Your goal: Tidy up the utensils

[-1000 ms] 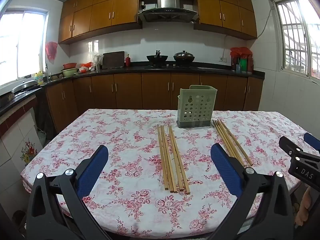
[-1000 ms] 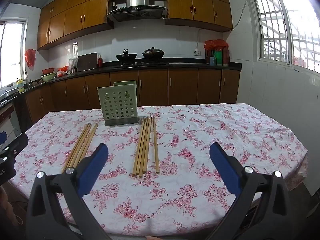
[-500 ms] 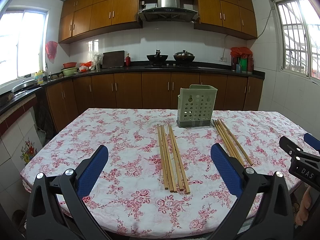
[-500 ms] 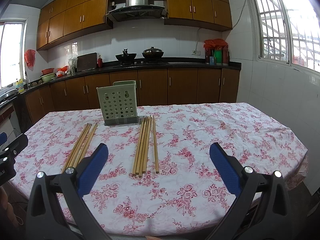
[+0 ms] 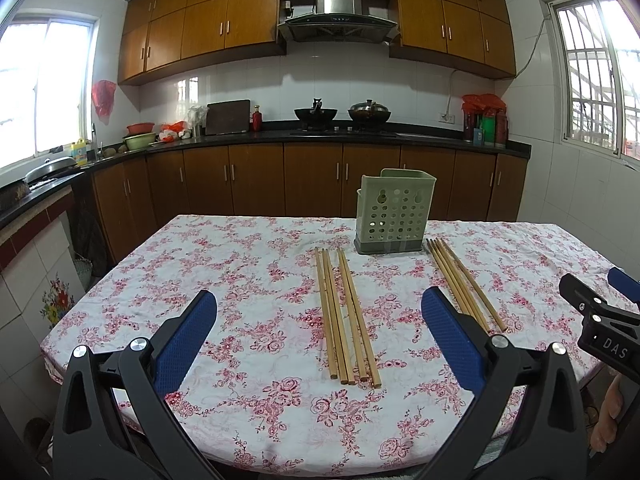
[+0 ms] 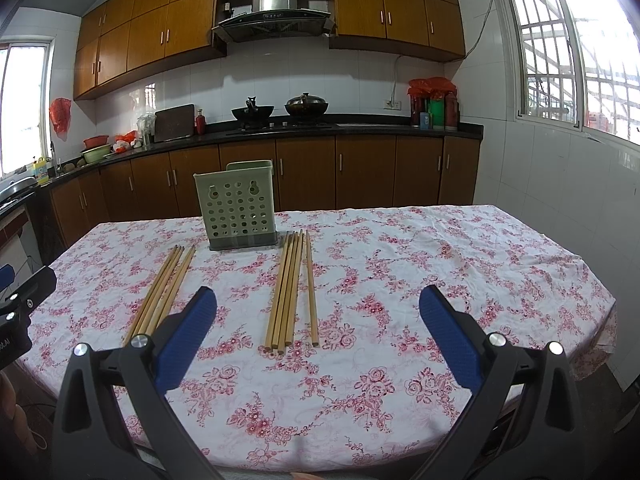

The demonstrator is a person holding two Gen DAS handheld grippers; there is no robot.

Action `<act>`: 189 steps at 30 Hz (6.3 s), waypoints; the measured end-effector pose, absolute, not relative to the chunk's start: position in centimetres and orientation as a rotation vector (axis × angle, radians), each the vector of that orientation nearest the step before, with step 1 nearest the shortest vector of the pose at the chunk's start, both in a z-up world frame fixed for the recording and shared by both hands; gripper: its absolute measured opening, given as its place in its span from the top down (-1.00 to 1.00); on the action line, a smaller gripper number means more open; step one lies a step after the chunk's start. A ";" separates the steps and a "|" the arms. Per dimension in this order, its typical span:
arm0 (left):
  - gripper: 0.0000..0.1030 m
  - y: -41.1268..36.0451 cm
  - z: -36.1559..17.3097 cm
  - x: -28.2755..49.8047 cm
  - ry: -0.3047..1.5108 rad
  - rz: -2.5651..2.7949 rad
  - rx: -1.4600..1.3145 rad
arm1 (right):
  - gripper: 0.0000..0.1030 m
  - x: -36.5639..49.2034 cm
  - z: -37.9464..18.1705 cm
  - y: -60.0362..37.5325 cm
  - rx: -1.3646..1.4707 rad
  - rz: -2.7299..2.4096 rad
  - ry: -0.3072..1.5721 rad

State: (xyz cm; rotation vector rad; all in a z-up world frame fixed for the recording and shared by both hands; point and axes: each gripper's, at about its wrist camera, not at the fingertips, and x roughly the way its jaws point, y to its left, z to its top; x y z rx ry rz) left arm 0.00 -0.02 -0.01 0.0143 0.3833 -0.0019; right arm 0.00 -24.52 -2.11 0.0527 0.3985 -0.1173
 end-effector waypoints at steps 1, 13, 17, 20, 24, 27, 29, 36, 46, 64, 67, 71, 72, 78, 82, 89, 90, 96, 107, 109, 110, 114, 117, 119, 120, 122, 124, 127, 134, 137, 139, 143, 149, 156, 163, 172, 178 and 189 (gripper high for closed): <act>-0.97 0.0 0.0 0.0 0.383 -0.002 0.014 | -0.93 0.0 -2.1 -24.5 0.052 -0.117 0.399; -0.97 0.0 0.0 0.0 0.385 -0.002 0.013 | -0.93 0.1 -2.3 -24.6 0.053 -0.118 0.399; -0.97 0.0 0.0 0.0 0.386 -0.002 0.013 | -0.93 0.1 -2.4 -24.6 0.053 -0.118 0.400; -0.97 0.0 0.0 0.0 0.386 -0.002 0.013 | -0.93 0.1 -2.4 -24.6 0.053 -0.118 0.400; -0.97 0.0 0.0 0.0 0.386 -0.002 0.012 | -0.93 0.1 -2.4 -24.6 0.054 -0.118 0.400; -0.97 0.0 0.0 0.0 0.386 -0.002 0.012 | -0.93 0.1 -2.4 -24.5 0.054 -0.118 0.400; -0.97 0.0 0.0 0.0 0.387 -0.002 0.012 | -0.93 0.1 -2.4 -24.5 0.054 -0.117 0.400; -0.97 0.0 0.0 0.0 0.387 -0.002 0.012 | -0.93 0.0 -2.4 -24.6 0.055 -0.118 0.401; -0.97 0.0 0.0 0.0 0.388 -0.003 0.012 | -0.93 0.0 -2.5 -24.6 0.056 -0.118 0.403; -0.97 2.3 -3.5 3.9 0.590 0.088 0.006 | -0.91 4.2 -5.5 -26.5 0.076 -0.194 0.579; -0.94 3.6 -4.7 5.5 0.679 0.110 -0.014 | -0.50 6.5 -6.9 -27.4 0.082 -0.173 0.661; -0.60 4.7 -5.8 7.6 0.759 0.109 -0.049 | 0.08 10.0 -8.6 -28.2 0.128 -0.115 0.774; -0.51 4.9 -6.1 8.0 0.779 0.098 -0.066 | 0.14 10.7 -9.0 -28.3 0.143 -0.102 0.793; -0.31 5.0 -6.9 9.9 0.828 0.033 -0.108 | 0.29 13.5 -10.4 -27.6 0.135 -0.070 0.850; -0.30 4.1 -7.2 10.9 0.834 -0.014 -0.087 | 0.44 14.5 -11.2 -26.7 0.071 -0.074 0.867; 0.14 2.3 -8.3 12.6 0.896 -0.097 -0.044 | 0.78 14.7 -11.2 -27.5 0.058 -0.107 0.862; 0.18 2.2 -8.4 12.7 0.897 -0.111 -0.047 | 0.78 14.8 -11.2 -27.6 0.060 -0.110 0.862; 0.44 1.5 -8.5 13.2 0.910 -0.126 0.007 | 0.75 15.0 -11.2 -27.5 0.047 -0.119 0.862; 0.83 4.1 -8.4 17.7 0.920 -0.059 0.018 | 0.82 17.5 -11.1 -29.2 0.052 -0.175 0.857; 0.83 5.2 -8.4 18.4 0.919 -0.041 0.014 | 0.83 18.0 -11.0 -30.7 0.092 -0.207 0.859; 0.83 5.5 -8.4 18.6 0.918 -0.037 0.017 | 0.83 18.1 -11.0 -31.2 0.099 -0.221 0.858; 0.83 6.2 -8.5 18.7 0.908 -0.049 0.024 | 0.83 18.2 -10.9 -32.0 0.112 -0.233 0.859; 0.83 5.9 -8.6 18.3 0.893 -0.043 0.055 | 0.80 18.0 -10.9 -31.8 0.100 -0.234 0.859; 0.83 5.9 -8.5 18.1 0.889 -0.042 0.048 | 0.80 17.8 -11.0 -31.8 0.103 -0.233 0.856; 0.83 5.9 -8.5 17.9 0.887 -0.042 0.046 | 0.80 17.8 -11.0 -31.8 0.102 -0.232 0.856; 0.83 5.8 -8.6 17.9 0.884 -0.041 0.048 | 0.83 17.7 -11.0 -31.7 0.090 -0.228 0.855; 0.84 5.9 -8.5 18.0 0.895 -0.044 0.048 | 0.84 17.7 -10.5 -32.0 0.099 -0.228 0.847; 0.84 6.4 -6.7 17.7 0.847 -0.036 0.030 | 0.84 17.0 -8.5 -32.4 0.101 -0.236 0.774; 0.84 8.3 1.0 17.5 0.630 -0.021 -0.065 | 0.84 16.0 -0.8 -33.7 0.098 -0.252 0.554; 0.84 9.0 4.1 17.9 0.556 -0.016 -0.096 | 0.84 16.1 1.8 -34.0 0.095 -0.251 0.489; 0.84 9.1 5.2 18.3 0.536 -0.018 -0.099 | 0.84 16.4 3.0 -34.3 0.103 -0.242 0.459; 0.84 9.1 6.8 18.9 0.508 -0.023 -0.091 | 0.84 17.0 4.4 -34.5 0.109 -0.231 0.431; 0.84 9.0 7.9 19.5 0.484 -0.024 -0.078 | 0.84 17.6 6.5 -33.9 0.106 -0.201 0.389; 0.84 7.2 12.0 20.1 0.392 -0.063 -0.091 | 0.84 17.9 12.8 -32.2 0.129 -0.110 0.239; 0.84 3.3 17.9 20.0 0.212 -0.162 -0.137 | 0.84 18.2 17.9 -29.6 0.197 0.044 0.096; 0.84 -2.0 15.6 22.7 0.184 -0.242 -0.142 | 0.84 22.0 15.2 -25.8 0.141 0.095 0.114; 0.84 -2.8 11.8 24.5 0.299 -0.265 -0.173 | 0.80 23.6 12.2 -25.5 0.158 0.114 0.215; 0.12 -0.1 13.1 21.8 0.278 -0.254 -0.239 | 0.18 19.7 12.6 -28.9 0.214 0.033 0.199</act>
